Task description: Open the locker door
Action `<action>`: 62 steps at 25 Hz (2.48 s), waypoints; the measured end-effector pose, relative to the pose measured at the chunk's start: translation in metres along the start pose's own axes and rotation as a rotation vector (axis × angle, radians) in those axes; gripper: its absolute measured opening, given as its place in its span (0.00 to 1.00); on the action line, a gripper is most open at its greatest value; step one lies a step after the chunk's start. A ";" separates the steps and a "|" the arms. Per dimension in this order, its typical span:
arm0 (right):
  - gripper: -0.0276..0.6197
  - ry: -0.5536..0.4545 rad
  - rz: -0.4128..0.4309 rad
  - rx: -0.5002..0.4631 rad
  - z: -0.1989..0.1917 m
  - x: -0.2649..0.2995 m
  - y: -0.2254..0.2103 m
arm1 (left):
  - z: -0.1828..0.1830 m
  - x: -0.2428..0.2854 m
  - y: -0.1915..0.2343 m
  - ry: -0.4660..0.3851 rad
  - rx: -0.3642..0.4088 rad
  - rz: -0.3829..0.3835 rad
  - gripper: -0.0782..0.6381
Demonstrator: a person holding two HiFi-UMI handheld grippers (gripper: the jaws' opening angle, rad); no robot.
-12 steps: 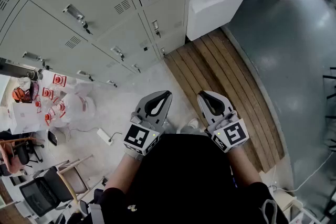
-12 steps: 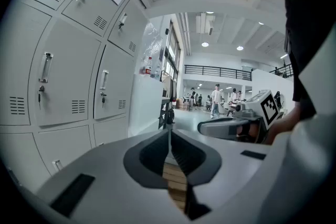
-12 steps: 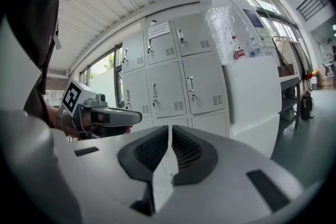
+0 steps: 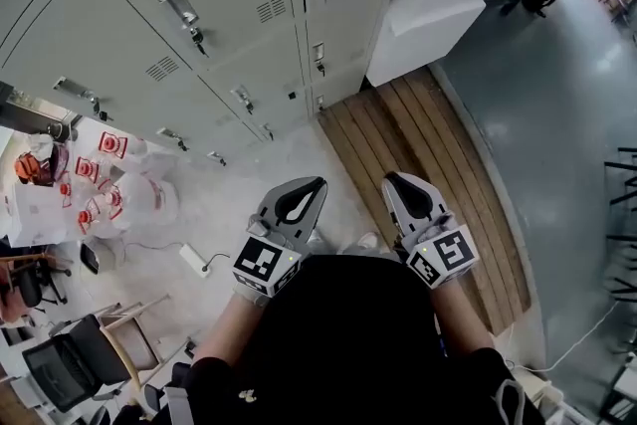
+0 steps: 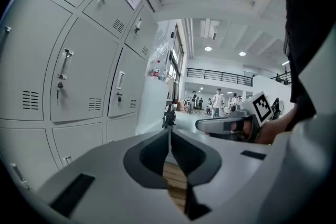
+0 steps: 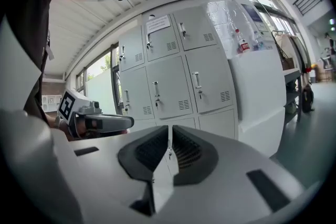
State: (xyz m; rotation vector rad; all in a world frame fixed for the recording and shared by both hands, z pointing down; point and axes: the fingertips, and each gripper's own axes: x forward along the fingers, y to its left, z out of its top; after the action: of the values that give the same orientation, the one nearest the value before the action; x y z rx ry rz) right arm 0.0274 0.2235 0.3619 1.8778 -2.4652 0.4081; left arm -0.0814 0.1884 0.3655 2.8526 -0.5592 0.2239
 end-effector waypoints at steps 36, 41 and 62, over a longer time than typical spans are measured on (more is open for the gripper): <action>0.11 0.111 0.196 0.031 0.008 0.201 -0.105 | 0.022 0.097 0.175 0.038 -0.081 0.220 0.15; 0.11 0.141 0.254 0.046 -0.001 0.227 -0.132 | 0.026 0.118 0.191 0.044 -0.092 0.291 0.15; 0.11 0.317 0.338 0.013 -0.087 0.320 -0.168 | 0.010 0.126 0.213 0.060 -0.155 0.459 0.15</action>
State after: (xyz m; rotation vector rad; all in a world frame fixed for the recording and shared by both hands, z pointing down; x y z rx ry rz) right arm 0.0853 -0.1011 0.5326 1.2733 -2.5509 0.6715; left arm -0.0478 -0.0505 0.4204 2.5232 -1.1589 0.3235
